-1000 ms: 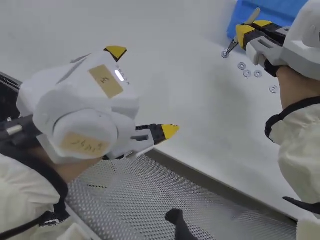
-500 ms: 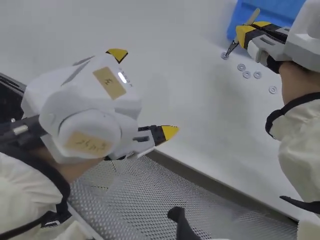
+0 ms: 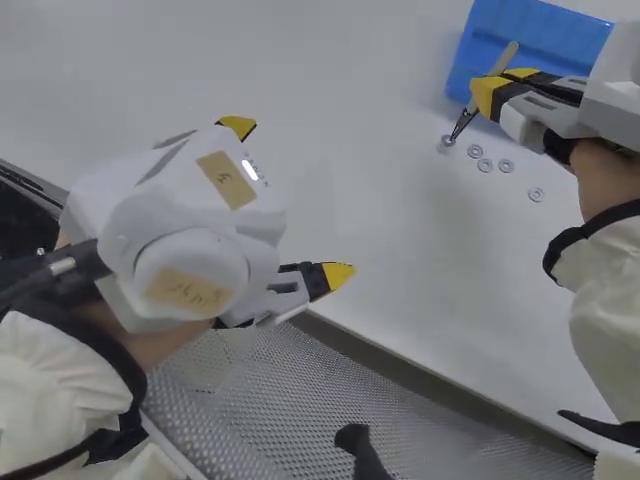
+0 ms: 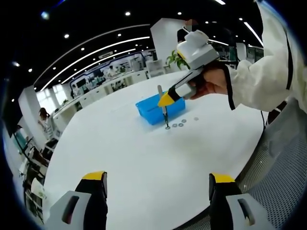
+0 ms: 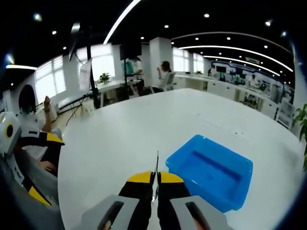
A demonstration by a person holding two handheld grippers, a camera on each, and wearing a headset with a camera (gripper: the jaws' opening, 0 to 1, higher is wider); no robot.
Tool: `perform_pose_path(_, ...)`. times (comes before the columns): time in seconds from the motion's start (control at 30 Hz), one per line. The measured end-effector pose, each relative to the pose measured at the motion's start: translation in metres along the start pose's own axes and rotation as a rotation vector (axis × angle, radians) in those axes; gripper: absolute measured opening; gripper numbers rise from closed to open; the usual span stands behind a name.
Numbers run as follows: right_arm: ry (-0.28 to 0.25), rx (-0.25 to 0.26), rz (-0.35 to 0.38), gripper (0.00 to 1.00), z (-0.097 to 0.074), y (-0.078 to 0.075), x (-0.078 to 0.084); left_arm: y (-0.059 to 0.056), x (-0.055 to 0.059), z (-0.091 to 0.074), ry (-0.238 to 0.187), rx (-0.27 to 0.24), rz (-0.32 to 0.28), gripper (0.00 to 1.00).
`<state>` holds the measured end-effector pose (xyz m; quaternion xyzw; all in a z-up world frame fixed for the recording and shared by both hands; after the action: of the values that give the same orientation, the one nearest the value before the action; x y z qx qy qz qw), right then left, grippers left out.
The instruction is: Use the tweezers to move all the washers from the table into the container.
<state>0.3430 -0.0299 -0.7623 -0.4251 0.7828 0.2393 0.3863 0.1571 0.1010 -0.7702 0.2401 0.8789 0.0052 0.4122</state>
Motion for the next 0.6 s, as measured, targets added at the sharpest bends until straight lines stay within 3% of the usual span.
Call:
perform_pose_path(0.2, -0.001, -0.025, 0.048, 0.0, -0.006, 0.0, -0.002, 0.001, 0.001, 0.0, 0.0, -0.003, -0.004, 0.9)
perform_pose_path(0.6, -0.039, 0.0, 0.035, 0.0, -0.022, -0.006, -0.018, 0.0, 0.003, 0.0, 0.017, -0.005, 0.006, 0.88)
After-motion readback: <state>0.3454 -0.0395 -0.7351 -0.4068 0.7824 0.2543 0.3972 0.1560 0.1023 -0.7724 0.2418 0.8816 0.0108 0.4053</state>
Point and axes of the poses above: the centre of the closed fingertips' face, and the gripper's own axes: z roughly forward along the fingers, y roughly to its left, x roughly out of its underside, the point moved 6 cm from there along -z, roughly backward along the fingers, and after that the axes turned 5 degrees about y, right-handed, at the moved point
